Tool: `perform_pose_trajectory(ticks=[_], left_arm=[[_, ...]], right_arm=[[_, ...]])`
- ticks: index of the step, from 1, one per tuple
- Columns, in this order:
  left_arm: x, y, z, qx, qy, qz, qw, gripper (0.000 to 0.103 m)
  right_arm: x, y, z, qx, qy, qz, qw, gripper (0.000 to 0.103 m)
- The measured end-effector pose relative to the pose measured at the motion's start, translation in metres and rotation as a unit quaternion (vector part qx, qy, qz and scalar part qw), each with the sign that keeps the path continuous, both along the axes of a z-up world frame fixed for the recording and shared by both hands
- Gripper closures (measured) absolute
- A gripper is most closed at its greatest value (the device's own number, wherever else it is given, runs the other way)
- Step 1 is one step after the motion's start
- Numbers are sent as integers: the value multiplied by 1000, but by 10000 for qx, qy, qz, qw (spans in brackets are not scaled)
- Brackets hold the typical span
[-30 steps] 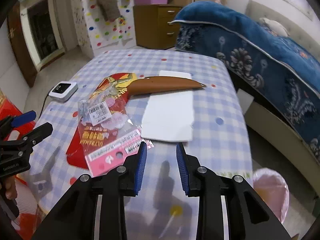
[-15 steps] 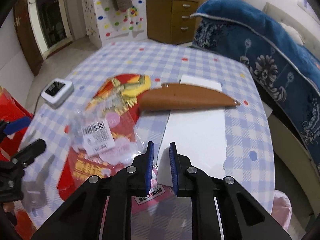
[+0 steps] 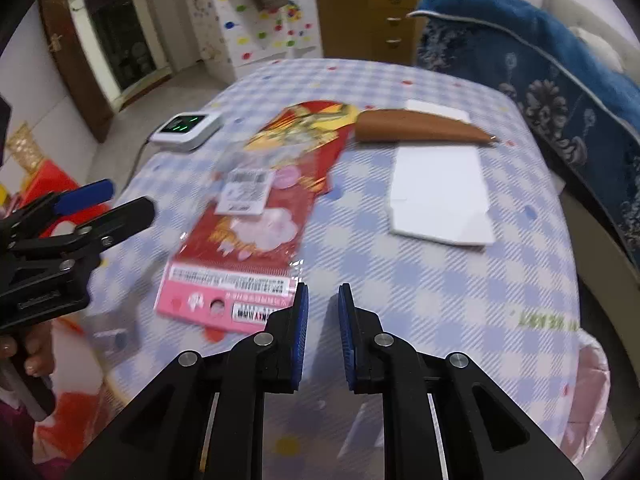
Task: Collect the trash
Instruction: 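Grasp the clear plastic bag with the left gripper and lift it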
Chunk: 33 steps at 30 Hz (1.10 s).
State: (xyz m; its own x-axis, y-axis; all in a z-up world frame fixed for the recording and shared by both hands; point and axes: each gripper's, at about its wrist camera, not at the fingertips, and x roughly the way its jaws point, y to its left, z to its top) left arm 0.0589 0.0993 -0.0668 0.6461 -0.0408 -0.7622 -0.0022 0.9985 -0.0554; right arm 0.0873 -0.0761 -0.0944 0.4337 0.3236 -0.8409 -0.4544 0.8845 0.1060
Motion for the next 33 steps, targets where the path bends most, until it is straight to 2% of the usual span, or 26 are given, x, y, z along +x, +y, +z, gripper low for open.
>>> perform_pose_trajectory(ticks=[7, 11, 14, 15, 17, 18, 20, 22, 24, 25, 26, 27, 29, 33], left_arm=[[-5, -33, -9, -93, 175, -376, 9991, 19], [8, -49, -21, -108, 332, -422, 9985, 19], [17, -52, -29, -79, 450, -352, 9983, 19], [19, -53, -31, -67, 424, -359, 9984, 16], [21, -60, -34, 113, 375, -465, 9982, 13], [22, -64, -36, 283, 340, -517, 9977, 12], [23, -66, -38, 329, 247, -586, 9974, 13], [24, -65, -35, 347, 213, -557, 9976, 28], [25, -64, -32, 431, 137, -504, 9977, 63], [25, -63, -31, 482, 94, -485, 9976, 72], [24, -62, -31, 540, 71, -472, 9974, 91], [24, -59, -30, 519, 54, -467, 9975, 100], [21, -50, -23, 176, 13, -411, 9990, 102], [8, -36, 8, -159, -401, -347, 9985, 103]], right_arm=[[-10, -34, 19, 81, -306, -495, 9983, 85], [-12, -62, 28, 187, -389, -815, 9957, 71], [-14, -76, 31, 246, -424, -939, 9944, 65], [-14, -78, 31, 267, -428, -964, 9941, 63], [-16, -85, 31, 304, -448, -1040, 9931, 57], [-16, -88, 31, 319, -456, -1082, 9926, 57], [-16, -94, 30, 354, -446, -1144, 9918, 56], [-17, -96, 30, 363, -438, -1178, 9914, 56], [-18, -97, 29, 367, -427, -1185, 9914, 56], [-18, -97, 28, 367, -418, -1186, 9914, 56], [-19, -97, 27, 367, -410, -1186, 9914, 56], [-20, -97, 27, 366, -407, -1184, 9915, 56], [-21, -96, 27, 361, -403, -1169, 9917, 56], [-21, -97, 33, 376, -461, -1165, 9914, 56]])
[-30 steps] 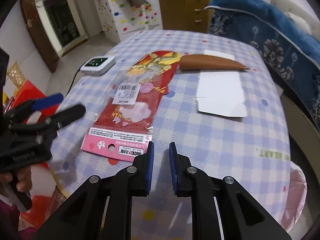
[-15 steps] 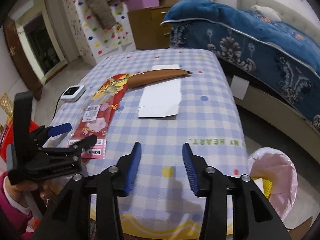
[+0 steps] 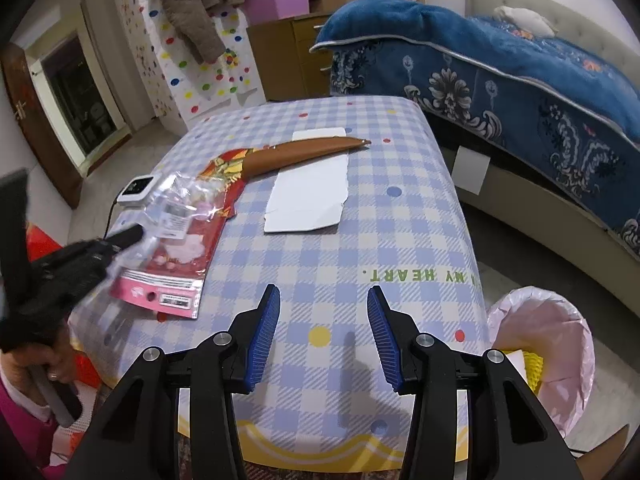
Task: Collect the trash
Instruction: 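Grasp the clear plastic bag with the left gripper and lift it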
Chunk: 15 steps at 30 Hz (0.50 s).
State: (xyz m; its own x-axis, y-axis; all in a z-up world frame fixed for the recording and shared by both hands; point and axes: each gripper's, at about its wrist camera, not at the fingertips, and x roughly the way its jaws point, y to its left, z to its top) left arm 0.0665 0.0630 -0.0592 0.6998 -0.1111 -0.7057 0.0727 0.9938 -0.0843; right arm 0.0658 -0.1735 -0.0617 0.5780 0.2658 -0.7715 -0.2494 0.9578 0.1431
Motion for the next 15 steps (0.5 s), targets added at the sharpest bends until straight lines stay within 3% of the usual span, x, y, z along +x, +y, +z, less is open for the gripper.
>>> perform_pose_trajectory(ticks=[4, 8, 11, 15], left_arm=[[-9, 10, 33, -163, -344, 87, 9992, 103], [-11, 12, 55, 70, -563, 212, 9982, 103], [-7, 15, 59, 122, -640, 279, 9975, 103], [-1, 20, 55, 91, -592, 324, 9977, 103]], right_arm=[[1, 1, 7, 36, -85, 10, 10000, 48], [4, 7, 10, 37, -121, 55, 9999, 37], [12, 14, 12, -21, -169, 73, 9998, 29], [29, 27, 11, -131, -177, 114, 9997, 27]])
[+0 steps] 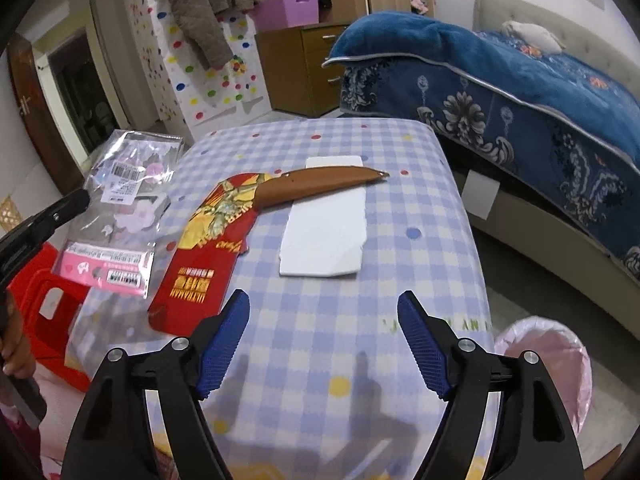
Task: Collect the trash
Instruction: 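Grasp the clear plastic bag with the left gripper and lift it, then grasp the brown leather sheath with the right gripper while the left gripper holds the bag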
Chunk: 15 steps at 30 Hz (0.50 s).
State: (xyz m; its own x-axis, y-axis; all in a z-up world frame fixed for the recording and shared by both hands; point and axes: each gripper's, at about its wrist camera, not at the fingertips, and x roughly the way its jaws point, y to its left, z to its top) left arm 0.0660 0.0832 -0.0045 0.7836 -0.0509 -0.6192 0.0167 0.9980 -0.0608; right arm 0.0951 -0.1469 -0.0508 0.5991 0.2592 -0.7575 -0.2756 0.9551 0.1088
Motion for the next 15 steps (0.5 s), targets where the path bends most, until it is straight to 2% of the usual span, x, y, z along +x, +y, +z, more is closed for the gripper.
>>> perform_pose_trajectory(ticks=[8, 12, 15], left_arm=[[28, 15, -13, -36, 84, 119, 9999, 103], [44, 28, -19, -108, 113, 204, 9997, 103], [52, 35, -21, -189, 125, 227, 9995, 103]], right_arm=[[57, 43, -11, -299, -45, -22, 9995, 27], [82, 65, -19, -457, 9, 35, 9989, 32], [98, 79, -24, -494, 36, 2, 9988, 33]])
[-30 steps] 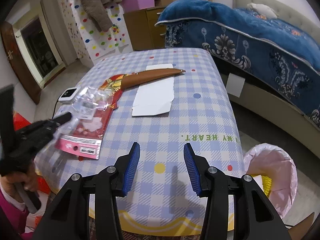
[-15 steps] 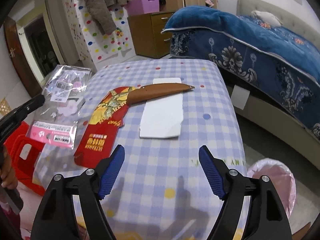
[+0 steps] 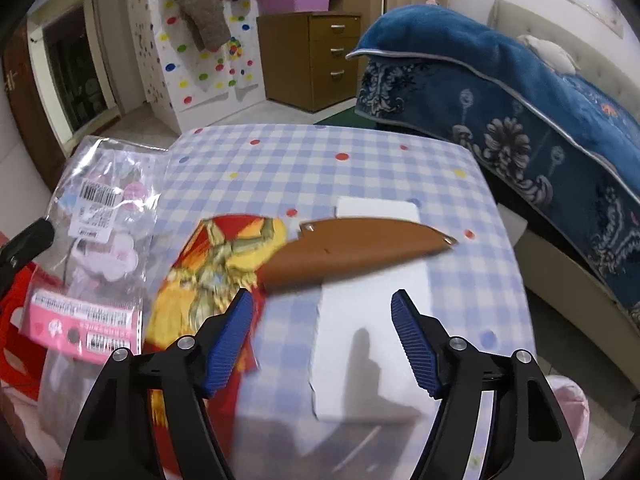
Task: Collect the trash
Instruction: 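Grasp the brown leather sheath with the right gripper while the left gripper holds the bag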
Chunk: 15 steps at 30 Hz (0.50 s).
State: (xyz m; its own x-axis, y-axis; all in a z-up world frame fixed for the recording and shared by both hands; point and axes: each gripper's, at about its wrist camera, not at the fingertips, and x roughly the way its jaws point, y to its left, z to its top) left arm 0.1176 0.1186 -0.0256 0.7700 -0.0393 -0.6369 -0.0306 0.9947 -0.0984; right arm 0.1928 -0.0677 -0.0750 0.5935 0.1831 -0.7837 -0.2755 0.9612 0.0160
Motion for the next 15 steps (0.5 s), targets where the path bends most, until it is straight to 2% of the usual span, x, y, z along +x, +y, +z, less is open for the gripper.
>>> perform_pose_trajectory(ticks=[9, 12, 14, 15], left_arm=[[3, 8, -8, -160, 91, -6, 9998, 103], [0, 7, -9, -177, 113, -38, 9998, 103], [-2, 6, -9, -198, 126, -59, 9997, 103], [-4, 5, -10, -214, 133, -74, 9997, 103]], right_arm=[[31, 23, -20, -360, 112, -553, 9978, 31], [26, 19, -22, -350, 176, -609, 9974, 48], [19, 12, -21, -259, 224, -615, 9975, 66], [16, 10, -20, -256, 232, -626, 9974, 70]])
